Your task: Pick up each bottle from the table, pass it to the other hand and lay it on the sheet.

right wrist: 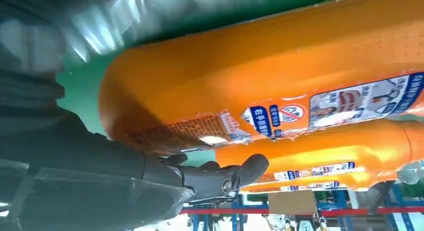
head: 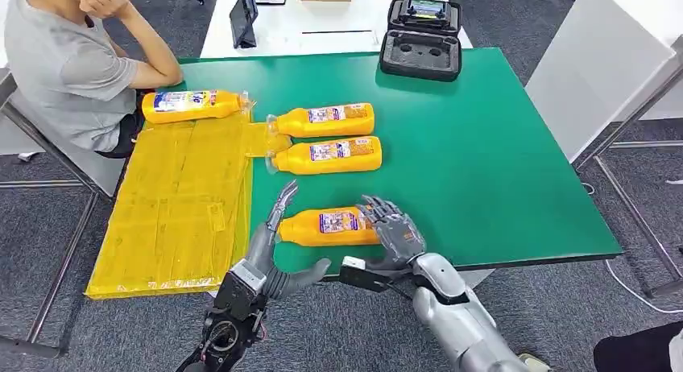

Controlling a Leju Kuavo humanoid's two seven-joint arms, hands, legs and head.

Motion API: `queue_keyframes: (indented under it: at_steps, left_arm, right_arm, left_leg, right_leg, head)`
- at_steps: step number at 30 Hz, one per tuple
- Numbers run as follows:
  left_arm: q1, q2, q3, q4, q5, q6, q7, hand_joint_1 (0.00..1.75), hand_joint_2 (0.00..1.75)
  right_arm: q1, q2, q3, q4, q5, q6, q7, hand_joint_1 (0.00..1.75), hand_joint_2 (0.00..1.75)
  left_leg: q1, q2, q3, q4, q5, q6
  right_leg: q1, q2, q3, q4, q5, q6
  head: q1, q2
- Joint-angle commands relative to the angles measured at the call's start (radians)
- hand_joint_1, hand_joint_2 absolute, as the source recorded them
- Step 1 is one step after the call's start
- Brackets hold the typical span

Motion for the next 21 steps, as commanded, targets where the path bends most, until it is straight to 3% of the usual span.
queue_keyframes:
  at_steps: [1, 8, 10, 12, 18, 19, 20, 21]
  left_arm:
    - [-0.020, 0.015, -0.001, 0.046, -0.001, 0.000, 0.001, 0.00, 1.75]
    - [-0.023, 0.011, 0.008, 0.053, -0.007, -0.006, 0.008, 0.00, 1.75]
    - [-0.021, 0.011, 0.012, 0.054, -0.009, -0.005, 0.007, 0.00, 1.75]
    - [-0.016, 0.011, 0.016, 0.048, -0.010, -0.005, 0.007, 0.00, 1.75]
    - [-0.016, 0.009, 0.015, 0.046, -0.011, -0.007, 0.007, 0.00, 1.75]
    - [-0.017, 0.008, 0.016, 0.047, -0.011, -0.008, 0.007, 0.00, 1.75]
    - [-0.016, 0.007, 0.016, 0.047, -0.011, -0.009, 0.007, 0.00, 1.75]
    - [-0.019, 0.005, 0.015, 0.045, -0.013, -0.009, 0.008, 0.00, 1.75]
  right_arm:
    - [-0.052, 0.014, -0.001, 0.099, 0.004, -0.002, 0.000, 0.00, 1.75]
    - [-0.067, 0.018, -0.014, 0.143, 0.017, 0.063, 0.022, 0.00, 1.75]
    - [-0.074, 0.013, -0.010, 0.154, 0.050, 0.067, 0.057, 0.28, 1.75]
    - [-0.079, 0.004, 0.015, 0.154, 0.109, 0.028, 0.110, 0.00, 1.75]
    - [-0.084, 0.002, 0.014, 0.155, 0.123, 0.032, 0.122, 0.00, 1.75]
    - [-0.088, 0.004, 0.005, 0.161, 0.115, 0.053, 0.123, 0.63, 1.75]
    - [-0.089, 0.004, 0.004, 0.162, 0.115, 0.056, 0.123, 1.69, 1.75]
    - [-0.095, 0.002, -0.002, 0.170, 0.108, 0.073, 0.121, 1.75, 1.75]
  left_leg:
    - [0.000, 0.001, 0.004, -0.001, -0.001, 0.000]
    - [-0.001, 0.002, 0.007, -0.002, -0.002, -0.001]
    - [-0.001, 0.001, 0.006, -0.002, -0.001, -0.001]
    - [0.000, 0.000, 0.003, -0.001, 0.000, 0.000]
    - [0.000, 0.000, 0.006, -0.002, -0.001, 0.000]
    - [0.000, 0.000, 0.004, -0.001, 0.000, 0.000]
    - [0.000, 0.000, 0.006, -0.002, -0.001, 0.000]
    - [-0.001, 0.001, 0.008, -0.003, -0.001, 0.000]
  right_leg:
    - [0.000, 0.000, 0.004, -0.001, -0.001, 0.000]
    - [0.000, 0.000, 0.007, -0.002, -0.001, 0.000]
    - [0.000, -0.001, 0.006, -0.002, -0.001, 0.000]
    - [0.000, 0.000, 0.002, -0.001, 0.000, 0.000]
    - [0.000, -0.002, 0.006, -0.002, -0.001, 0.000]
    - [0.000, -0.001, 0.004, -0.001, -0.001, 0.000]
    - [0.000, -0.001, 0.006, -0.002, -0.001, 0.000]
    - [0.000, -0.001, 0.008, -0.003, -0.001, 0.000]
  head:
    - [0.000, 0.000]
    - [0.000, 0.000]
    - [0.000, 0.000]
    - [0.000, 0.000]
    - [0.000, 0.000]
    - [0.000, 0.000]
    - [0.000, 0.000]
    - [0.000, 0.000]
